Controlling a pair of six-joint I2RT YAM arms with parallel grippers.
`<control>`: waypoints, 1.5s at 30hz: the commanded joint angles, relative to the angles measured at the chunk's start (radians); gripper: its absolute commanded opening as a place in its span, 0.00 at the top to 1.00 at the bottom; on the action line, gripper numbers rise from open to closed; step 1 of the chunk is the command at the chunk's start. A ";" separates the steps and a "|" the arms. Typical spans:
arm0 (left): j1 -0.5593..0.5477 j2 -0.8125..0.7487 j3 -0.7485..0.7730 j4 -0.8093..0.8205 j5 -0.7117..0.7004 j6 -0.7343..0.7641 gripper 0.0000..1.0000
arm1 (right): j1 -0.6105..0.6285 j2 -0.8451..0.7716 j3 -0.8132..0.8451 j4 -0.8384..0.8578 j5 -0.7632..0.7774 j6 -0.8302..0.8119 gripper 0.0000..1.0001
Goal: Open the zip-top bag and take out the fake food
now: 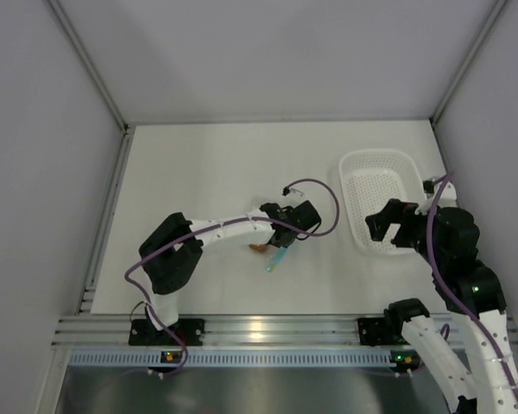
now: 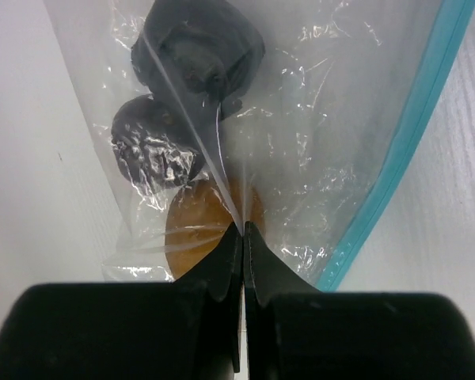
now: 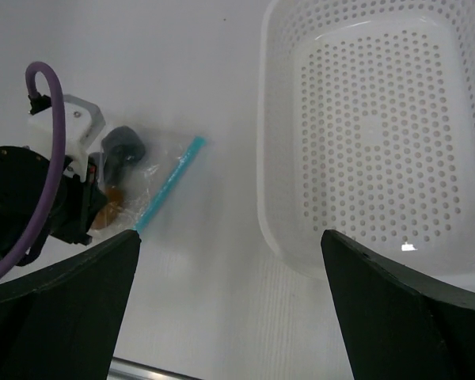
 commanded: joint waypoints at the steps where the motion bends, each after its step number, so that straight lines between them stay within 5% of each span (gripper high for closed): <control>1: 0.002 -0.109 0.028 0.034 0.018 -0.059 1.00 | -0.005 0.001 -0.031 0.086 -0.082 0.039 0.01; 14: 0.039 -0.393 -0.125 0.262 0.140 -0.263 1.00 | 0.009 0.132 -0.218 0.472 -0.452 0.302 0.01; 24: 0.039 -0.546 -0.300 0.516 0.232 -0.402 1.00 | 0.305 0.407 -0.179 0.644 -0.257 0.303 0.07; 28: 0.039 -0.570 -0.328 0.552 0.249 -0.421 1.00 | 0.375 0.490 -0.137 0.670 -0.178 0.277 0.18; 31: 0.039 -0.591 -0.360 0.569 0.249 -0.434 1.00 | 0.394 0.539 -0.116 0.695 -0.181 0.277 0.40; 35: 0.039 -0.622 -0.394 0.596 0.233 -0.429 1.00 | 0.426 0.585 -0.073 0.707 -0.174 0.265 0.83; 38: 0.039 -0.639 -0.414 0.594 0.217 -0.422 1.00 | 0.443 0.602 -0.031 0.682 -0.159 0.234 1.00; 40: 0.040 -0.648 -0.426 0.594 0.201 -0.403 1.00 | 0.445 0.613 -0.005 0.644 -0.151 0.195 1.00; 43: 0.040 -0.686 -0.468 0.596 0.167 -0.374 0.71 | 0.449 0.640 0.085 0.562 -0.147 0.107 1.00; 44: 0.042 -0.717 -0.483 0.599 0.157 -0.363 0.48 | 0.451 0.659 0.105 0.540 -0.148 0.080 1.00; 45: 0.040 -0.732 -0.512 0.600 0.141 -0.337 0.40 | 0.454 0.671 0.128 0.515 -0.148 0.023 1.00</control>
